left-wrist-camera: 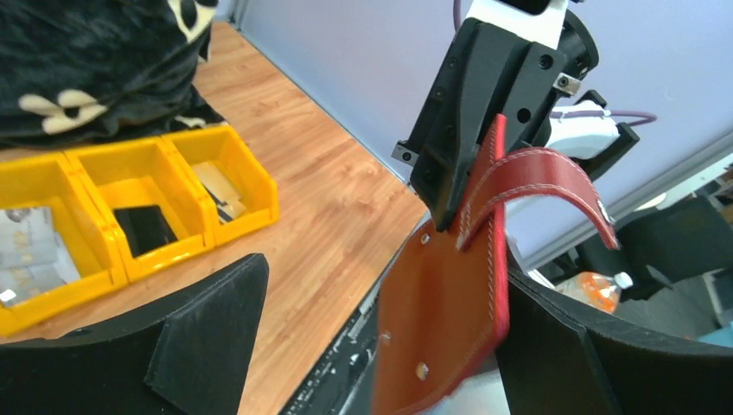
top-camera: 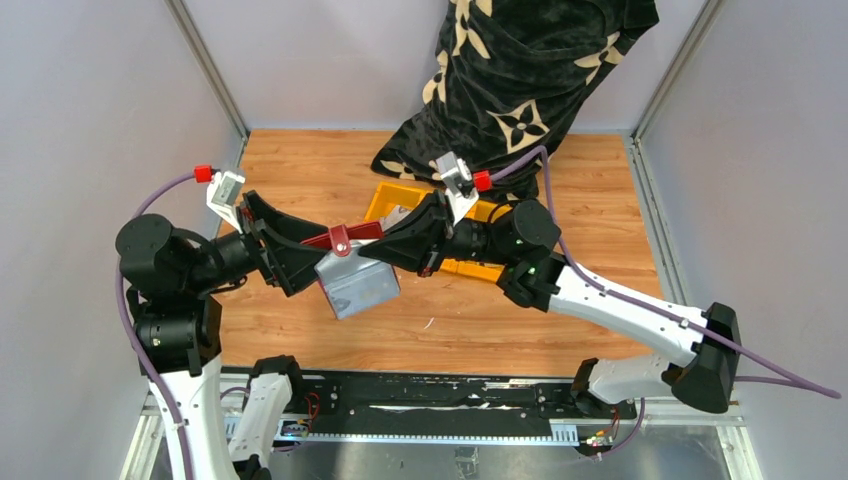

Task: Take the credit cards out of the card holder
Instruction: Remove the credit card from the card holder.

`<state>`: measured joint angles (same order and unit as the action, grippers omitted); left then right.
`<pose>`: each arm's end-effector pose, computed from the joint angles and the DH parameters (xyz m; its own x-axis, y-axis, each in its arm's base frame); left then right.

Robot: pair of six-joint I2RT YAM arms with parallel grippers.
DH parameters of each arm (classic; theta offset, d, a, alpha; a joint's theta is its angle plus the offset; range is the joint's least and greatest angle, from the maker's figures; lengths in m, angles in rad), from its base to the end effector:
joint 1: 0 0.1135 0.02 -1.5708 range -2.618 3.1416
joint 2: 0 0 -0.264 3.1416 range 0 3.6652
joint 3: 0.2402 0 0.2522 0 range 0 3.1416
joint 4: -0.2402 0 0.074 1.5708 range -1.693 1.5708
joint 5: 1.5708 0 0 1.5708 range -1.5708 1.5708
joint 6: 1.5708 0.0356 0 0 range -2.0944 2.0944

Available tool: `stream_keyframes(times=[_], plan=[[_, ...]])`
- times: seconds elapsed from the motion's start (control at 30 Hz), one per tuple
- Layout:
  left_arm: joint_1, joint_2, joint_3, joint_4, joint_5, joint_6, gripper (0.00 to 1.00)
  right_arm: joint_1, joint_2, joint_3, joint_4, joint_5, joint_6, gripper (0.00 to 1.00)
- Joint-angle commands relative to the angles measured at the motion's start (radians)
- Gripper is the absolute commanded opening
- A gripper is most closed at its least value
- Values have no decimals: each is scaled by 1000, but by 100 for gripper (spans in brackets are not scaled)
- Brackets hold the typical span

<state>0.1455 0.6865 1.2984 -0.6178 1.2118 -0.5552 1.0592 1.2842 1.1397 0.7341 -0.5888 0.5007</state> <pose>0.0725 -0.0231 0.4701 -0.4664 -0.2555 -0.8469 0.7408 0.4103 -0.5318 0.1211 0.2560 0.4484 -0.2178 0.4276 -0.8774 -0.9650 -0.2287 0.1281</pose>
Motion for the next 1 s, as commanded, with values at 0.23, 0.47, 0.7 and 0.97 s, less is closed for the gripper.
stream_keyframes(times=[0.23, 0.47, 0.7, 0.97], plan=[[-5, -46, 7, 218, -3, -146, 97, -52, -92, 0, -215, 123, 119, 0], [-4, -69, 0, 316, -13, -218, 90, -82, -96, 18, -246, 85, 191, 0], [-4, -153, -129, 247, -64, -79, 78, -82, -60, 47, -193, 57, 328, 0], [-4, -174, -145, 205, -83, -20, 70, -78, 13, 85, -127, 13, 438, 0]])
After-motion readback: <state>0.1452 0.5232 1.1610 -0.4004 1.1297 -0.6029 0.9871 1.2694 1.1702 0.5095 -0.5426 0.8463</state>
